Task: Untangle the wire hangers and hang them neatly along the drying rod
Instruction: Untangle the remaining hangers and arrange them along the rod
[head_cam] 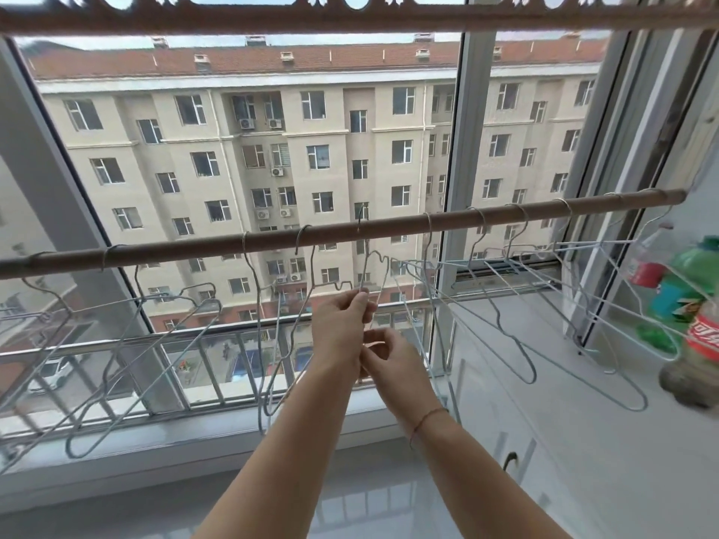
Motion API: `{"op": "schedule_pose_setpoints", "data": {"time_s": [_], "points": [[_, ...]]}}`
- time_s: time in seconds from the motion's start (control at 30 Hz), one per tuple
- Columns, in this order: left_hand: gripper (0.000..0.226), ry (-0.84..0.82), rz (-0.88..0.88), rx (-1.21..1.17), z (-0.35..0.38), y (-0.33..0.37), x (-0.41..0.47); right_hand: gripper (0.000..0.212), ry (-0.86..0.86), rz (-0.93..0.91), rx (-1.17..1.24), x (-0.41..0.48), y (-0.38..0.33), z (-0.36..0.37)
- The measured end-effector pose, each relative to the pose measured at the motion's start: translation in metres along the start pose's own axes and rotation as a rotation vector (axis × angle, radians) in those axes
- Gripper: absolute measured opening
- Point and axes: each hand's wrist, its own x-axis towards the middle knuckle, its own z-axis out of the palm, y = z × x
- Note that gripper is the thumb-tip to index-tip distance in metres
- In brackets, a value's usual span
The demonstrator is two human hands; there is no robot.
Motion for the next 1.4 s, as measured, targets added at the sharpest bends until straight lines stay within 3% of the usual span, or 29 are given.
{"op": "schedule_pose_setpoints", "data": {"time_s": [0.2, 0.47, 0.87, 1.03, 1.17, 1.3, 1.4], "points": [[0.026, 0.038, -0.056, -0.072, 0.017, 0.005, 0.016, 0.012, 0.024, 0.039, 0.097, 0.014, -0.002, -0.004], [0.021, 0.05, -0.04, -0.114, 0.019, 0.004, 0.025, 0.01, 0.015, 0.07, 0.129, 0.005, 0.013, -0.015], [0.02, 0.009, -0.209, -0.19, -0.003, -0.03, 0.005, 0.012, -0.111, 0.07, 0.082, -0.003, 0.034, -0.016], [0.02, -0.028, -0.272, -0.111, -0.03, -0.068, -0.031, 0.01, -0.02, 0.144, 0.039, -0.012, 0.056, -0.032], [0.022, -0.138, -0.268, 0.045, -0.064, -0.099, -0.059, 0.016, 0.012, 0.107, -0.167, -0.007, 0.068, -0.044], [0.021, -0.297, -0.22, 0.362, -0.108, -0.133, -0.072, 0.041, -0.161, 0.049, -0.487, -0.009, 0.087, -0.057], [0.022, -0.328, -0.191, 0.51, -0.134, -0.146, -0.068, 0.025, -0.335, 0.143, -0.555, -0.021, 0.103, -0.071]]}}
